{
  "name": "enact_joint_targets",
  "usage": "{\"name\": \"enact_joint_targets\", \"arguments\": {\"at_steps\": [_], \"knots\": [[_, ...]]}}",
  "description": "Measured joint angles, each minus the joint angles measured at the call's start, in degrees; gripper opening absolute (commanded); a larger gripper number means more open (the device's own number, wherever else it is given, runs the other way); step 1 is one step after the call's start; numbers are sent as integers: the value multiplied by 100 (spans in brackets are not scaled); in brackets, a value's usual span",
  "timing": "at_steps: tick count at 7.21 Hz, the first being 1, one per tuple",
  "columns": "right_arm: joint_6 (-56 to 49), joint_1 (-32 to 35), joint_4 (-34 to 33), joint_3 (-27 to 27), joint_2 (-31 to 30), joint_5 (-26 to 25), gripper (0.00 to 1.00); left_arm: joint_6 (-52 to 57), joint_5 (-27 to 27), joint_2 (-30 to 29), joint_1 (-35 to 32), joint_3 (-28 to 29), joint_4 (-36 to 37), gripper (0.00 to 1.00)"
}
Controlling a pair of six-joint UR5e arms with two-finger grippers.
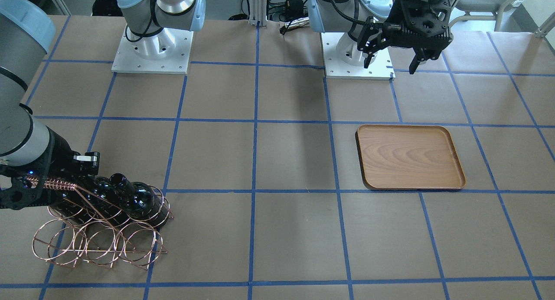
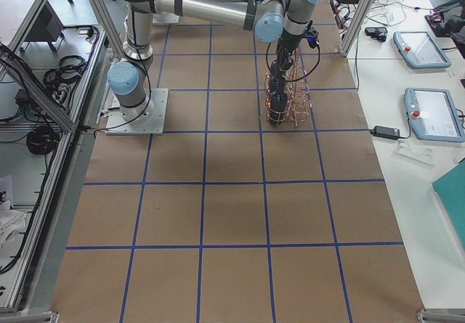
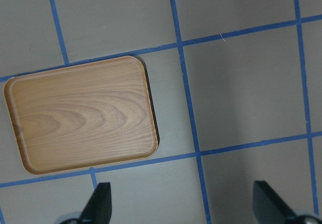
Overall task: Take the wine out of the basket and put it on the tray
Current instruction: 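Lower the right gripper and close it on the nearest bottle's neck, then lift the dark wine bottle out of the rack with the right gripper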
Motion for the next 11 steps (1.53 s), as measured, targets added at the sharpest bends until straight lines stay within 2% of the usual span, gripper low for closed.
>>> {"name": "enact_joint_targets", "arguments": {"at_steps": [3, 6, 7, 8, 9, 10, 11], "knots": [[54, -18, 86, -267, -260, 15, 11, -16, 82, -28, 5, 9, 3, 100], [153, -12, 1069, -880, -1011, 8, 10, -3, 142, -19, 39, 12, 7, 100], [283, 16, 1396, -831, -1078, 23, 10, 9, 144, -7, 71, 21, 30, 100], [585, 120, 1521, -553, -1143, 38, 8, 16, 146, 1, 89, 38, 28, 100], [984, 365, 1331, -177, -1206, 57, 7, 21, 194, 7, 123, 62, -1, 100], [1454, 689, 1005, 80, -1213, 77, 0, 34, 326, 10, 177, 78, -18, 100], [2020, 1112, 807, 207, -1177, 107, 0, 64, 467, 11, 271, 84, -18, 100]]}}
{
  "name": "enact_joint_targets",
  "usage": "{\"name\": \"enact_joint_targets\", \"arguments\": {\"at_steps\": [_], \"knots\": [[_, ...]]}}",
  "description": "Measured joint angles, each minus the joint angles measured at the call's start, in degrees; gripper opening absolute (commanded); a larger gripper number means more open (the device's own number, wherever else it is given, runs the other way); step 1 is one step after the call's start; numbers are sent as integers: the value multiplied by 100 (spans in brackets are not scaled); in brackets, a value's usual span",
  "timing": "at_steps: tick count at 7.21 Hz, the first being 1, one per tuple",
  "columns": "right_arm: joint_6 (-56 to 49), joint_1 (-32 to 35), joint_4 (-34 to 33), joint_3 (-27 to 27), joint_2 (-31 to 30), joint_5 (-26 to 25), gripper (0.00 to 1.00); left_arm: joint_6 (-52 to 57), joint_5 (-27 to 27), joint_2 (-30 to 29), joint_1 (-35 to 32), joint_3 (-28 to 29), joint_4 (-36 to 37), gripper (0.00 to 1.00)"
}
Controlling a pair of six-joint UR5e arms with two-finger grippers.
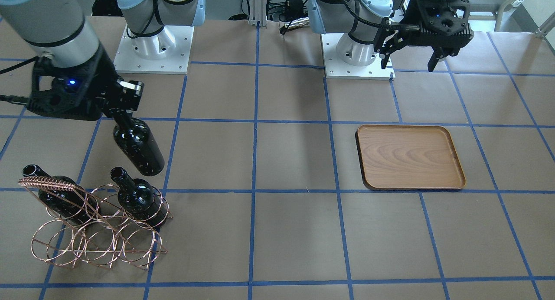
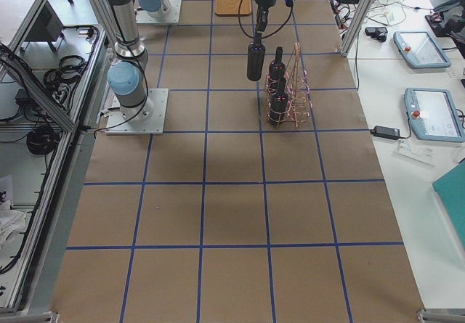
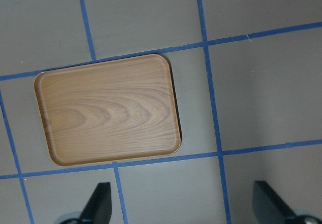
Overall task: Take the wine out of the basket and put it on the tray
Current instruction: 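Lift the dark wine bottle out of the rack with the right gripper, then carry the bottle toward the wooden tray with the right gripper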
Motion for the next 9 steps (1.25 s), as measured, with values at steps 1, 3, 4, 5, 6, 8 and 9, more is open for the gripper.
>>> {"name": "enact_joint_targets", "arguments": {"at_steps": [1, 3, 4, 5, 6, 8, 9], "knots": [[590, 504, -86, 40, 80, 40, 0, 40, 44, 1, 125, 6, 20, 100], [1872, 1430, -304, 12, 257, 319, 0, 490, 40, -2, 499, 12, 60, 100], [2385, 1798, -451, 0, 320, 449, 0, 849, 32, -13, 866, 13, 68, 100], [2720, 2151, -597, -37, 428, 482, 0, 1177, 6, -42, 1294, 13, 74, 100], [3058, 2490, -738, -152, 626, 494, 0, 1517, -138, -81, 1663, 12, 92, 100], [3663, 2932, -886, -546, 1081, 554, 2, 1886, -437, -119, 1959, 7, 144, 100], [3853, 3039, -937, -673, 1232, 594, 7, 1927, -468, -123, 1995, 8, 150, 100]]}}
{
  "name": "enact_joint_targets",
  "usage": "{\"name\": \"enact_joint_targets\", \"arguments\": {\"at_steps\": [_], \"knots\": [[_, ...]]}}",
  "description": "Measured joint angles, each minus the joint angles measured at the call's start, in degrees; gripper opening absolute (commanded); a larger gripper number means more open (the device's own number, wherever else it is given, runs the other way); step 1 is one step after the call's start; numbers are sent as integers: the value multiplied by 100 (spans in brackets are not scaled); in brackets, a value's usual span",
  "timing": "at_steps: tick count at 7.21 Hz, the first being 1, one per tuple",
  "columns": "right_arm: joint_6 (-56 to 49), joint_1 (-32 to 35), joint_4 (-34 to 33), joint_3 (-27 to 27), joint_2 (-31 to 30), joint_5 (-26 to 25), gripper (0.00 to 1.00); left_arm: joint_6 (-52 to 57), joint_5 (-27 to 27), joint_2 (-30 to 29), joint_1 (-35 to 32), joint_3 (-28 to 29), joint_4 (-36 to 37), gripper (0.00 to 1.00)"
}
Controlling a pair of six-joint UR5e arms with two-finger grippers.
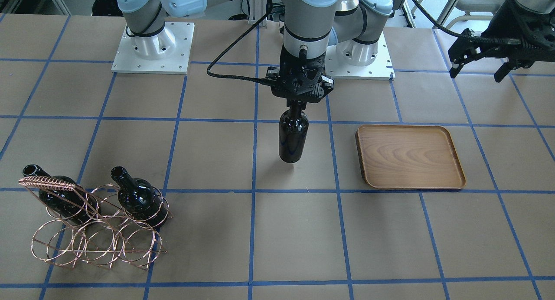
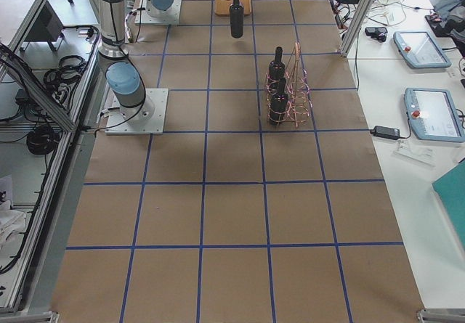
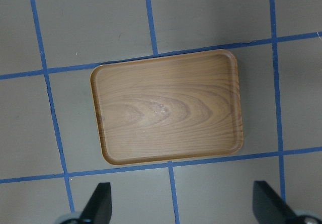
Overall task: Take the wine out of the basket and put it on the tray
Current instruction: 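Carry the bottle toward the wooden tray with the right gripper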
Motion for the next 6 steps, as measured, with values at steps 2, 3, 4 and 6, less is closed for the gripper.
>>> {"name": "enact_joint_targets", "arguments": {"at_steps": [2, 3, 4, 6], "knots": [[430, 346, -171, -72, 138, 74, 17, 18, -1, 3, 10, -2, 2, 100], [591, 510, -211, -68, 163, 86, 22, 19, -7, 4, 11, -3, 2, 100], [694, 602, -242, -53, 195, 100, 47, 18, -13, 4, 9, -6, -3, 100], [808, 720, -305, -29, 262, 106, 100, -7, -11, 18, -19, -11, -18, 100]]}}
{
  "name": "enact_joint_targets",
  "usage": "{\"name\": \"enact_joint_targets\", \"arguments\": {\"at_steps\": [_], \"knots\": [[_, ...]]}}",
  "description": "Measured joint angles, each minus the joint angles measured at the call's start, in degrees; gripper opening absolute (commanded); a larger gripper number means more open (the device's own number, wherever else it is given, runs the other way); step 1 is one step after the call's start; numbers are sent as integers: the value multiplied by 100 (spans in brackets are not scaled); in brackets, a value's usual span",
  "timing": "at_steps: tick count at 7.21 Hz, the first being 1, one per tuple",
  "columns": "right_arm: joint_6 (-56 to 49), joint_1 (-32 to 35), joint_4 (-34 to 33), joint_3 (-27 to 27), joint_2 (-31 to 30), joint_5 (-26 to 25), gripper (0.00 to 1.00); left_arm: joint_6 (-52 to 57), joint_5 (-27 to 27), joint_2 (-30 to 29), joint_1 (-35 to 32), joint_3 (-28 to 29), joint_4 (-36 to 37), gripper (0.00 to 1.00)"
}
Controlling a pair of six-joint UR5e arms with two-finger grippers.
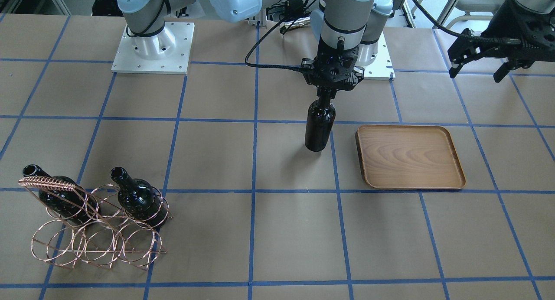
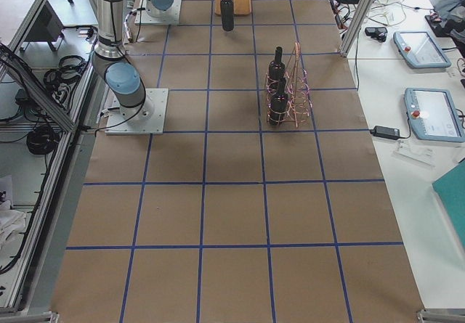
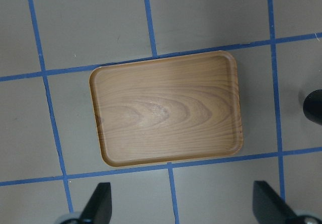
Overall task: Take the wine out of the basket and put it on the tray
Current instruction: 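Carry the bottle toward the wooden tray with the right gripper, then stand the bottle upright beside the tray, release, and withdraw the right gripper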
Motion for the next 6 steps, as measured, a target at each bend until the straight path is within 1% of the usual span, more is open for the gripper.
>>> {"name": "enact_joint_targets", "arguments": {"at_steps": [3, 4, 6], "knots": [[-56, -14, -236, 12, -144, -95, 100, -23, -10, 12, -27, -4, -36, 100], [-344, -175, -242, 24, -292, -150, 100, -45, -16, -4, -37, -13, -30, 100], [-1161, -881, -91, 42, -651, -268, 100, -143, -64, -70, -46, -75, 9, 100]]}}
